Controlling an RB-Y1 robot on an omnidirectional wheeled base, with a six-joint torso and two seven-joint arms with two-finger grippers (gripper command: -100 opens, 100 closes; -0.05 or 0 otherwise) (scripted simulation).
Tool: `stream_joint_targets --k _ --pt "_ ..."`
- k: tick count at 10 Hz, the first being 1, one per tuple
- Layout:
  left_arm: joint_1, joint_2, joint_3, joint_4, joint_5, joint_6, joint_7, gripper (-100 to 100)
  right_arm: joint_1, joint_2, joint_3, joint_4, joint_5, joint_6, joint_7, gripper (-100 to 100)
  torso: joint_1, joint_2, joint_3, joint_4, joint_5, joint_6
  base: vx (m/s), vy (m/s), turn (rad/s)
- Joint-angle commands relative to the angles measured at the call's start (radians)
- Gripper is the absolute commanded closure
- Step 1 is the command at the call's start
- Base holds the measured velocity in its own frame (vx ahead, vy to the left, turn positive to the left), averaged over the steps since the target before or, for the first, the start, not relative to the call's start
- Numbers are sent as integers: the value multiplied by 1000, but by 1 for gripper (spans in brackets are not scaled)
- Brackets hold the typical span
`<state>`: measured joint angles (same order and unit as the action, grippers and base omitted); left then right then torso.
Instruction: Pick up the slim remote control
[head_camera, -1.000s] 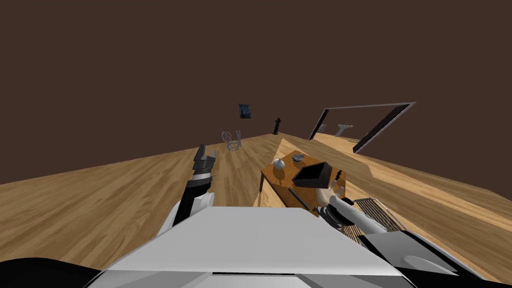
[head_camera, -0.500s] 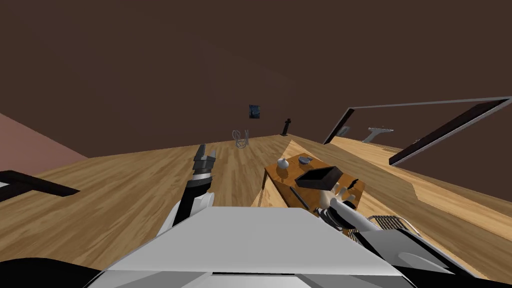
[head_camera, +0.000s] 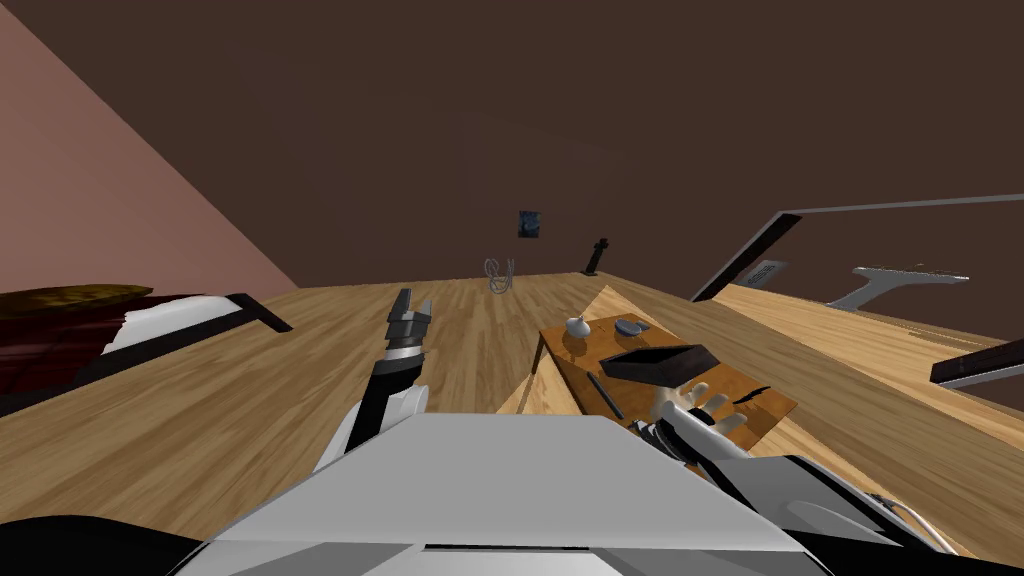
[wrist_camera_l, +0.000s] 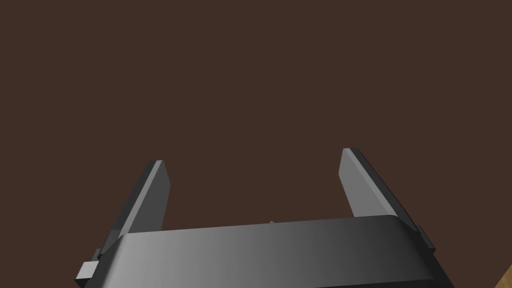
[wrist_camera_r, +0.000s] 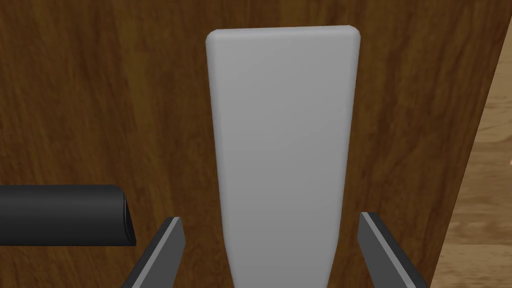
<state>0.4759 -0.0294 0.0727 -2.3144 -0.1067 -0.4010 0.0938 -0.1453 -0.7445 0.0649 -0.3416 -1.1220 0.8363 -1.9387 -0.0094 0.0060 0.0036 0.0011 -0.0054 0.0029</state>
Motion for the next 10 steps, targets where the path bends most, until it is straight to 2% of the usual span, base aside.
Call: stream_joint_targets --k 1,5,6,7,10 --pt "0 0 0 0 0 0 0 0 0 0 0 0 0 0 0 100 0 0 0 0 0 0 -18 -2 -18" --pt "0 0 0 0 0 0 0 0 1 0 0 0 0 0 0 100 1 -8 -5 -2 0 -1 -2 0 0" --pt "0 0 0 0 0 0 0 0 1 0 0 0 0 0 0 0 1 -9 -5 -2 0 -1 0 0 0" --pt "0 0 0 0 0 0 0 0 -1 -3 2 -6 0 5 13 100 1 -9 -5 -2 0 -1 85 -4 -258" --pt "1 0 0 0 0 0 0 0 5 -20 14 -52 3 31 88 100 2 -20 -12 -4 1 1 196 29 -401"
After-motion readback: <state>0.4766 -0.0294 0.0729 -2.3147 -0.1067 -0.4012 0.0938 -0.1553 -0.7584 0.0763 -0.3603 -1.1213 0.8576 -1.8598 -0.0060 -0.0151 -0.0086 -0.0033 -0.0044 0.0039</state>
